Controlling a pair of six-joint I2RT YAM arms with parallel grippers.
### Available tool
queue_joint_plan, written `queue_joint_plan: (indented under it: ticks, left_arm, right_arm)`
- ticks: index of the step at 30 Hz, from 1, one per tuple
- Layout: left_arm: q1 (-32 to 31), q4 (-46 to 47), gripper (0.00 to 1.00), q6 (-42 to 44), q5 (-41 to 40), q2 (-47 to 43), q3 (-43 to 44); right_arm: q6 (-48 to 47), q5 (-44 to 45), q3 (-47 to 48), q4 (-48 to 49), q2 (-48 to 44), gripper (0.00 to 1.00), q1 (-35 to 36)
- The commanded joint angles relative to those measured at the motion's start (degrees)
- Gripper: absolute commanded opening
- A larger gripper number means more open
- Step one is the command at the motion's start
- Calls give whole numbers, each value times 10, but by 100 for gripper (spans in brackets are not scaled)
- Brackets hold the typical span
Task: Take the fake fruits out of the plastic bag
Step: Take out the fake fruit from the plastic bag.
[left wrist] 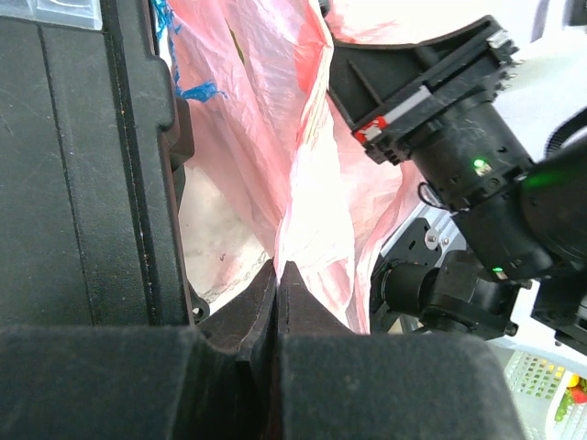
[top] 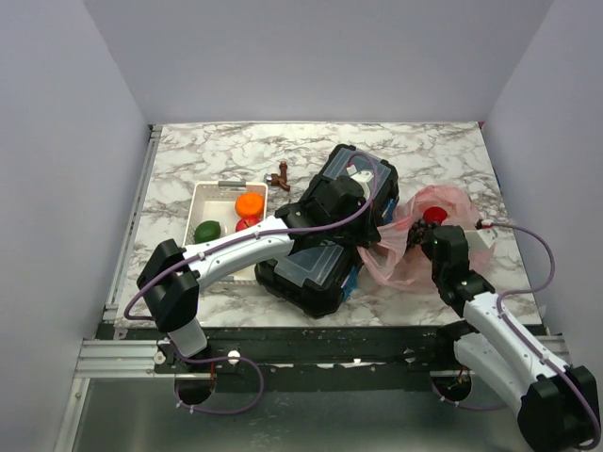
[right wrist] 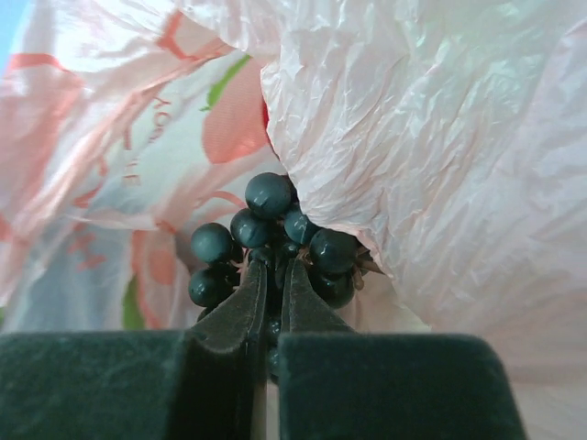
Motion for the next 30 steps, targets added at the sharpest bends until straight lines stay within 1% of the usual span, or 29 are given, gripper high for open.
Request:
queue_joint_plan:
  ticks: [1,7,12,16,17,18,19,21,24,25,27,30]
  left_arm:
    - [-5,-107,0,13,-7,31,-20]
    - [-6,-113,0,17,-14,38,-14]
    - [-6,-126,0,19,-18,39,-4]
    - [-6,-135,0,32,-20,34,10]
    - [-5,-136,4,36,-19,32,12]
    - [-6,-140,13,43,-20,29,18]
    - [-4,-146,17,51,-18,27,24]
    - [-3,-144,31,68,-3,17,30]
    - [-1,-109,63,83,20,-16,10]
    - [1,-105,71,88,19,-28,5]
    - [3,-100,81,100,12,-51,1]
    - [11,-99,86,102,4,-86,-1]
  right_arm:
    - [-18,-7,-4,-31,-55,1,-2]
    - [-19,-7,30,-122,-118,1,-2]
    - [-43,1,82,-190,-168,1,-2]
    - [-79,0,134,-214,-188,1,-2]
    - [-88,0,148,-220,-188,1,-2]
    - [-94,2,164,-225,-186,1,-2]
    - [-105,-1,179,-228,-182,1,-2]
    - [-124,-11,213,-234,-167,1,-2]
    - [-149,-18,263,-246,-148,1,-2]
    - [-156,-19,279,-249,-142,1,-2]
    - [-173,-26,305,-250,-138,1,-2]
    - [-197,-56,344,-255,-126,1,-2]
